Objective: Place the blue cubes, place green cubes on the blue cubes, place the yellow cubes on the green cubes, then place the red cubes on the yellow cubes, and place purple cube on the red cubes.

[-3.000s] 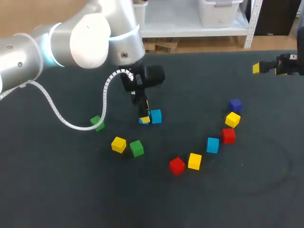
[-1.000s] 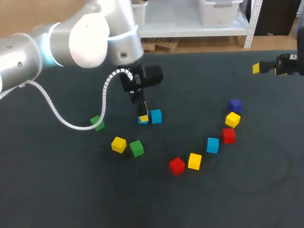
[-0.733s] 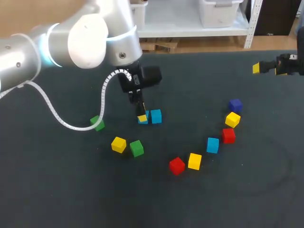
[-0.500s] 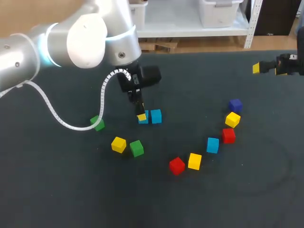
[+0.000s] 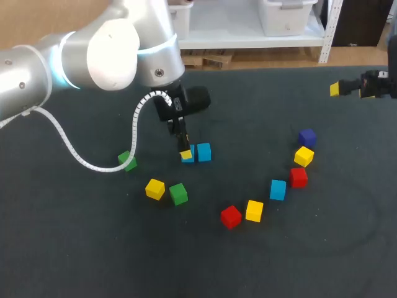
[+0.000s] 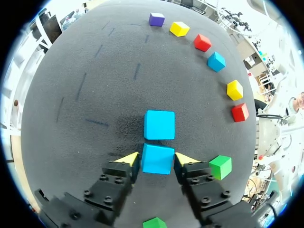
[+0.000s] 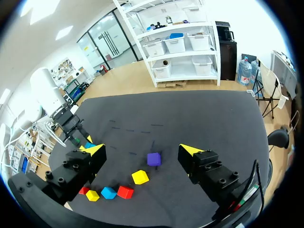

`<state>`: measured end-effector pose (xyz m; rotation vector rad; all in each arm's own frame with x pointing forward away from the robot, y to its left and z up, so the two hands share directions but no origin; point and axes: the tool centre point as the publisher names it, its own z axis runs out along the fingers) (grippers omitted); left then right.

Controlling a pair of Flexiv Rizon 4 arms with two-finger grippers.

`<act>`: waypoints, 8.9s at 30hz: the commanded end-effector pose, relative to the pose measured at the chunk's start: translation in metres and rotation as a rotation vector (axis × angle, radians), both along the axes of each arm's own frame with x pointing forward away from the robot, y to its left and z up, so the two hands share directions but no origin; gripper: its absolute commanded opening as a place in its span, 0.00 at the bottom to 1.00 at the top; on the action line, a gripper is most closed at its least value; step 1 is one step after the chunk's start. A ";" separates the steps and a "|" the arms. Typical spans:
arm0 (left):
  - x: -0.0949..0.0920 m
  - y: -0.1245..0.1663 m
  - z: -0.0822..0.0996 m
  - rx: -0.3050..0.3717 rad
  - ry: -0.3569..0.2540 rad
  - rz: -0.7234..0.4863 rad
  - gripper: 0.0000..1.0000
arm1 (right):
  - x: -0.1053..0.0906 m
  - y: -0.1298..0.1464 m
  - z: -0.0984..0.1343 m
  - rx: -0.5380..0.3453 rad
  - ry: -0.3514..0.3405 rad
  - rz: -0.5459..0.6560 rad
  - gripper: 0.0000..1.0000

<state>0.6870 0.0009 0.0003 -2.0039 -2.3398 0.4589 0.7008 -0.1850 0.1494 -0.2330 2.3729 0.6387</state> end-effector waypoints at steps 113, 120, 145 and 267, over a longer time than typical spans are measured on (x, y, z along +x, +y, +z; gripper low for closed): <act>0.018 0.046 0.046 -0.122 -0.062 -0.020 1.00 | 0.018 0.023 0.011 -0.289 -0.178 0.576 1.00; 0.018 0.046 0.046 -0.122 -0.062 -0.020 1.00 | 0.022 0.005 0.021 -0.313 -0.146 1.037 1.00; 0.018 0.046 0.046 -0.122 -0.062 -0.020 1.00 | 0.021 0.001 0.015 -0.204 -0.082 1.283 1.00; 0.018 0.046 0.046 -0.122 -0.062 -0.020 1.00 | -0.093 0.148 -0.111 -0.627 -0.317 2.051 0.00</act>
